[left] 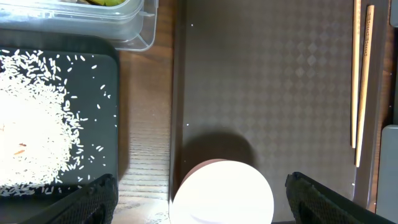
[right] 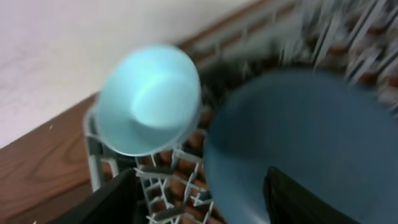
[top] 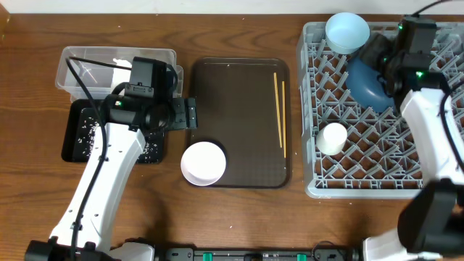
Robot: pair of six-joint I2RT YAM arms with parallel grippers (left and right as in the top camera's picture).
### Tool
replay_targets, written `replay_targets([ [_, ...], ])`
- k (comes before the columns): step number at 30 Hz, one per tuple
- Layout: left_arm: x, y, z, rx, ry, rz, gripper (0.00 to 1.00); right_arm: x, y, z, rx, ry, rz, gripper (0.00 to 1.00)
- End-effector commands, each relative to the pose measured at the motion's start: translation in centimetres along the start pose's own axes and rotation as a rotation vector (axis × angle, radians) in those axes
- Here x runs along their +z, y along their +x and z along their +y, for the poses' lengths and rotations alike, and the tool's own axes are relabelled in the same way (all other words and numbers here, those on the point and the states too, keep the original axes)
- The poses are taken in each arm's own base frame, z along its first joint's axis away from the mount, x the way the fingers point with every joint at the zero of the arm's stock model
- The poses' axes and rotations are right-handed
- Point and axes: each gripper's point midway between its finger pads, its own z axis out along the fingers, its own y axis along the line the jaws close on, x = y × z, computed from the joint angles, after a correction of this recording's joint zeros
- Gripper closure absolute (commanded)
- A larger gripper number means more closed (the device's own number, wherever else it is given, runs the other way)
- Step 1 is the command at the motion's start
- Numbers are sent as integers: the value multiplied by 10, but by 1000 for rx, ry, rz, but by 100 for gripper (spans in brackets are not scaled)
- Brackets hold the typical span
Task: Sort waste into correct bins and load items into the dishwasher rack
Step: 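Lower the light-blue bowl into the rack and release it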
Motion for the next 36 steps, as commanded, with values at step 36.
replay_targets([
  [36, -7, -6, 1, 5, -8, -28, 11, 99, 16, 18, 78, -161, 66, 72],
])
